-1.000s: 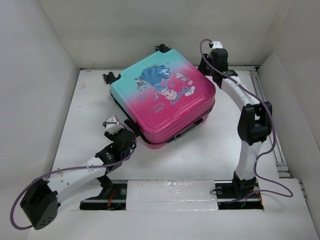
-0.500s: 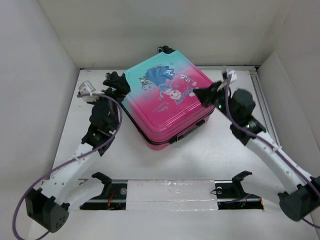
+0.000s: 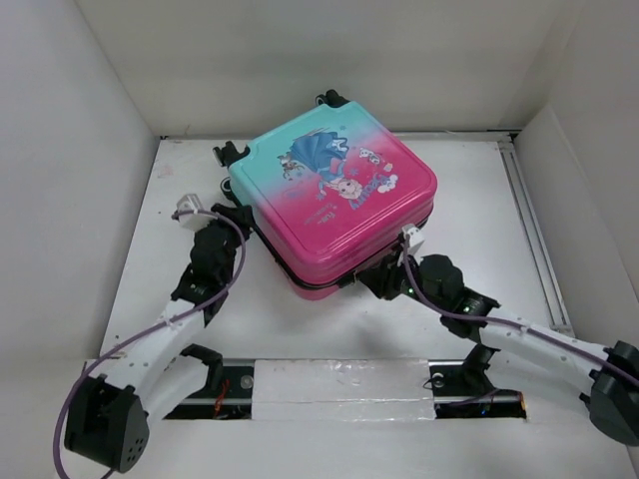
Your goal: Pack the luggage
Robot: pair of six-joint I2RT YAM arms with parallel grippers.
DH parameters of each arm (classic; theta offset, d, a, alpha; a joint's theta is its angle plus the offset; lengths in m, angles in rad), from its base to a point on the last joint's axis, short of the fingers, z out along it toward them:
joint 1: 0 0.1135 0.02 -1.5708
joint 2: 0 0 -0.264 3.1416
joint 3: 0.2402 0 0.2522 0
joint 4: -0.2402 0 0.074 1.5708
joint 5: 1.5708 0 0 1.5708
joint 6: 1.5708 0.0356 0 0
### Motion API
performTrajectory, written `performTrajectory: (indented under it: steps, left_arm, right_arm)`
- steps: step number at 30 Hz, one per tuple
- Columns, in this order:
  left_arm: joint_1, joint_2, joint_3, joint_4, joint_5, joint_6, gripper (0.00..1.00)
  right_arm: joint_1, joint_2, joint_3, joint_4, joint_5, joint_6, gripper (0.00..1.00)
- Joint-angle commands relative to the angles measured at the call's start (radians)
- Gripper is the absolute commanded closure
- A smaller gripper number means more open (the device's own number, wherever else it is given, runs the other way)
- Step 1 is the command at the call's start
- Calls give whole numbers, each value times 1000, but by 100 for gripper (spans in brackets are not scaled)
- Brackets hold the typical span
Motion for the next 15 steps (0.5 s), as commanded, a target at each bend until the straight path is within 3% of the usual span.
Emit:
performTrajectory:
  steps: [1,5,8,11,14,15]
  left_arm:
    - [-25,-111,-107,-6,-7,-17,65]
    - [-25,-140,-202,-78,94,17,81]
    - [-25,-128,-282,-67,208,17,81]
    - [-25,-61,-326,51,321,8,81]
    - [-140,41,-291,89,220,18,81]
    - [-236,76,-276,89,176,34,81]
  right_arm:
    - [27,62,11,168,35,4,67]
    - [27,190,27,235,35,-17,63]
    - [27,273,47,264,17,-26,62]
    - [27,325,47,294,27,-26,62]
    - [27,343,58,315,36,-26,62]
    - [27,352,58,332,46,-26,62]
